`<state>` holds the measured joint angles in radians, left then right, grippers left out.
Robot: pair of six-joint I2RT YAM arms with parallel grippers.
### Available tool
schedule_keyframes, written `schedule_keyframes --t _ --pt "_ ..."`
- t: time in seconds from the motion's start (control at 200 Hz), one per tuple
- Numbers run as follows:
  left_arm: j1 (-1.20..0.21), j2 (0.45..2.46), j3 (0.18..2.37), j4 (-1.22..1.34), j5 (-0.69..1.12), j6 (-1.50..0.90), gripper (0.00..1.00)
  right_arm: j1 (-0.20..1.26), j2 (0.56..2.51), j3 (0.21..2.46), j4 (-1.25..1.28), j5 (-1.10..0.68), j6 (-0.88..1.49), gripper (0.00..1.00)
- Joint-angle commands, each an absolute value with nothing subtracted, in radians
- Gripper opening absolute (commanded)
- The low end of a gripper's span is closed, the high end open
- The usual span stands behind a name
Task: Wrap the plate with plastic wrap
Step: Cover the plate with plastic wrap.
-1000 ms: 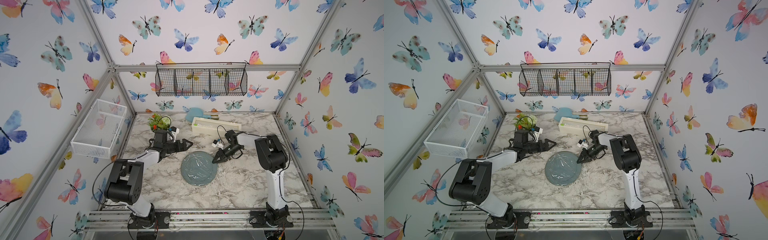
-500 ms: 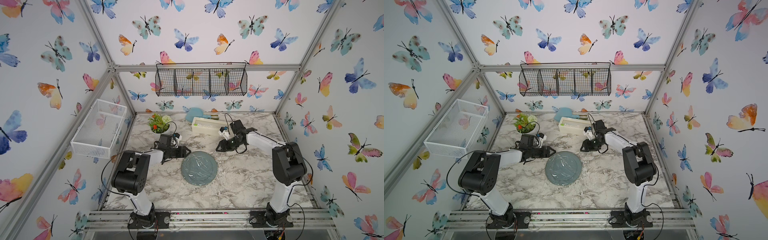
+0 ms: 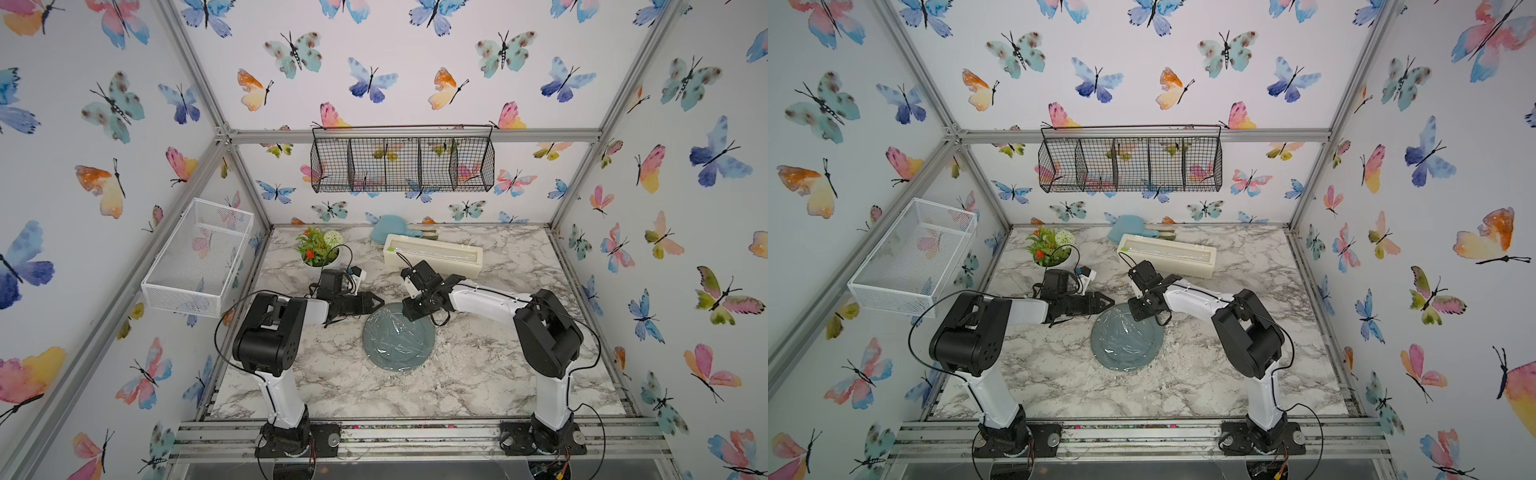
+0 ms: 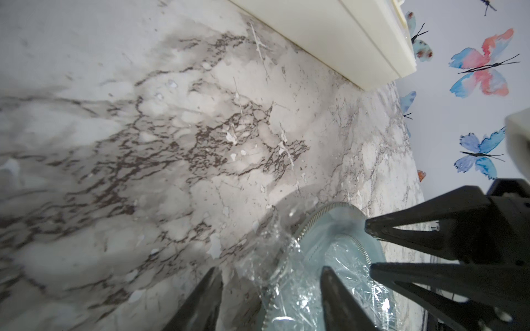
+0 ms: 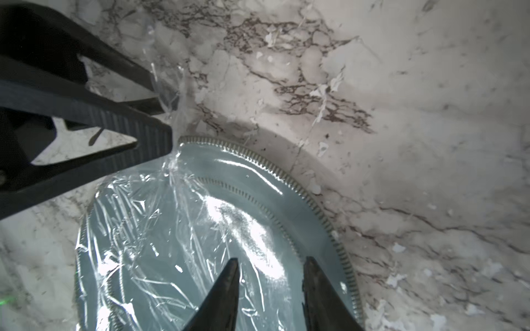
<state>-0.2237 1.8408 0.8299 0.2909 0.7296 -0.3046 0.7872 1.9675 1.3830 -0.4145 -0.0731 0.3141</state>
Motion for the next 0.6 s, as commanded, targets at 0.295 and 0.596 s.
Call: schedule_keyframes --t 0.295,0.596 --pt "-0.242 1.870 0.844 0.334 0.758 -0.334 0.29 0.840 2.006 1.364 -0.388 0.005 0.343 0.39" --pt "-0.244 1.867 0.842 0.321 0.744 -0.328 0.26 0.871 1.995 1.323 -0.418 0.072 0.356 0.39"
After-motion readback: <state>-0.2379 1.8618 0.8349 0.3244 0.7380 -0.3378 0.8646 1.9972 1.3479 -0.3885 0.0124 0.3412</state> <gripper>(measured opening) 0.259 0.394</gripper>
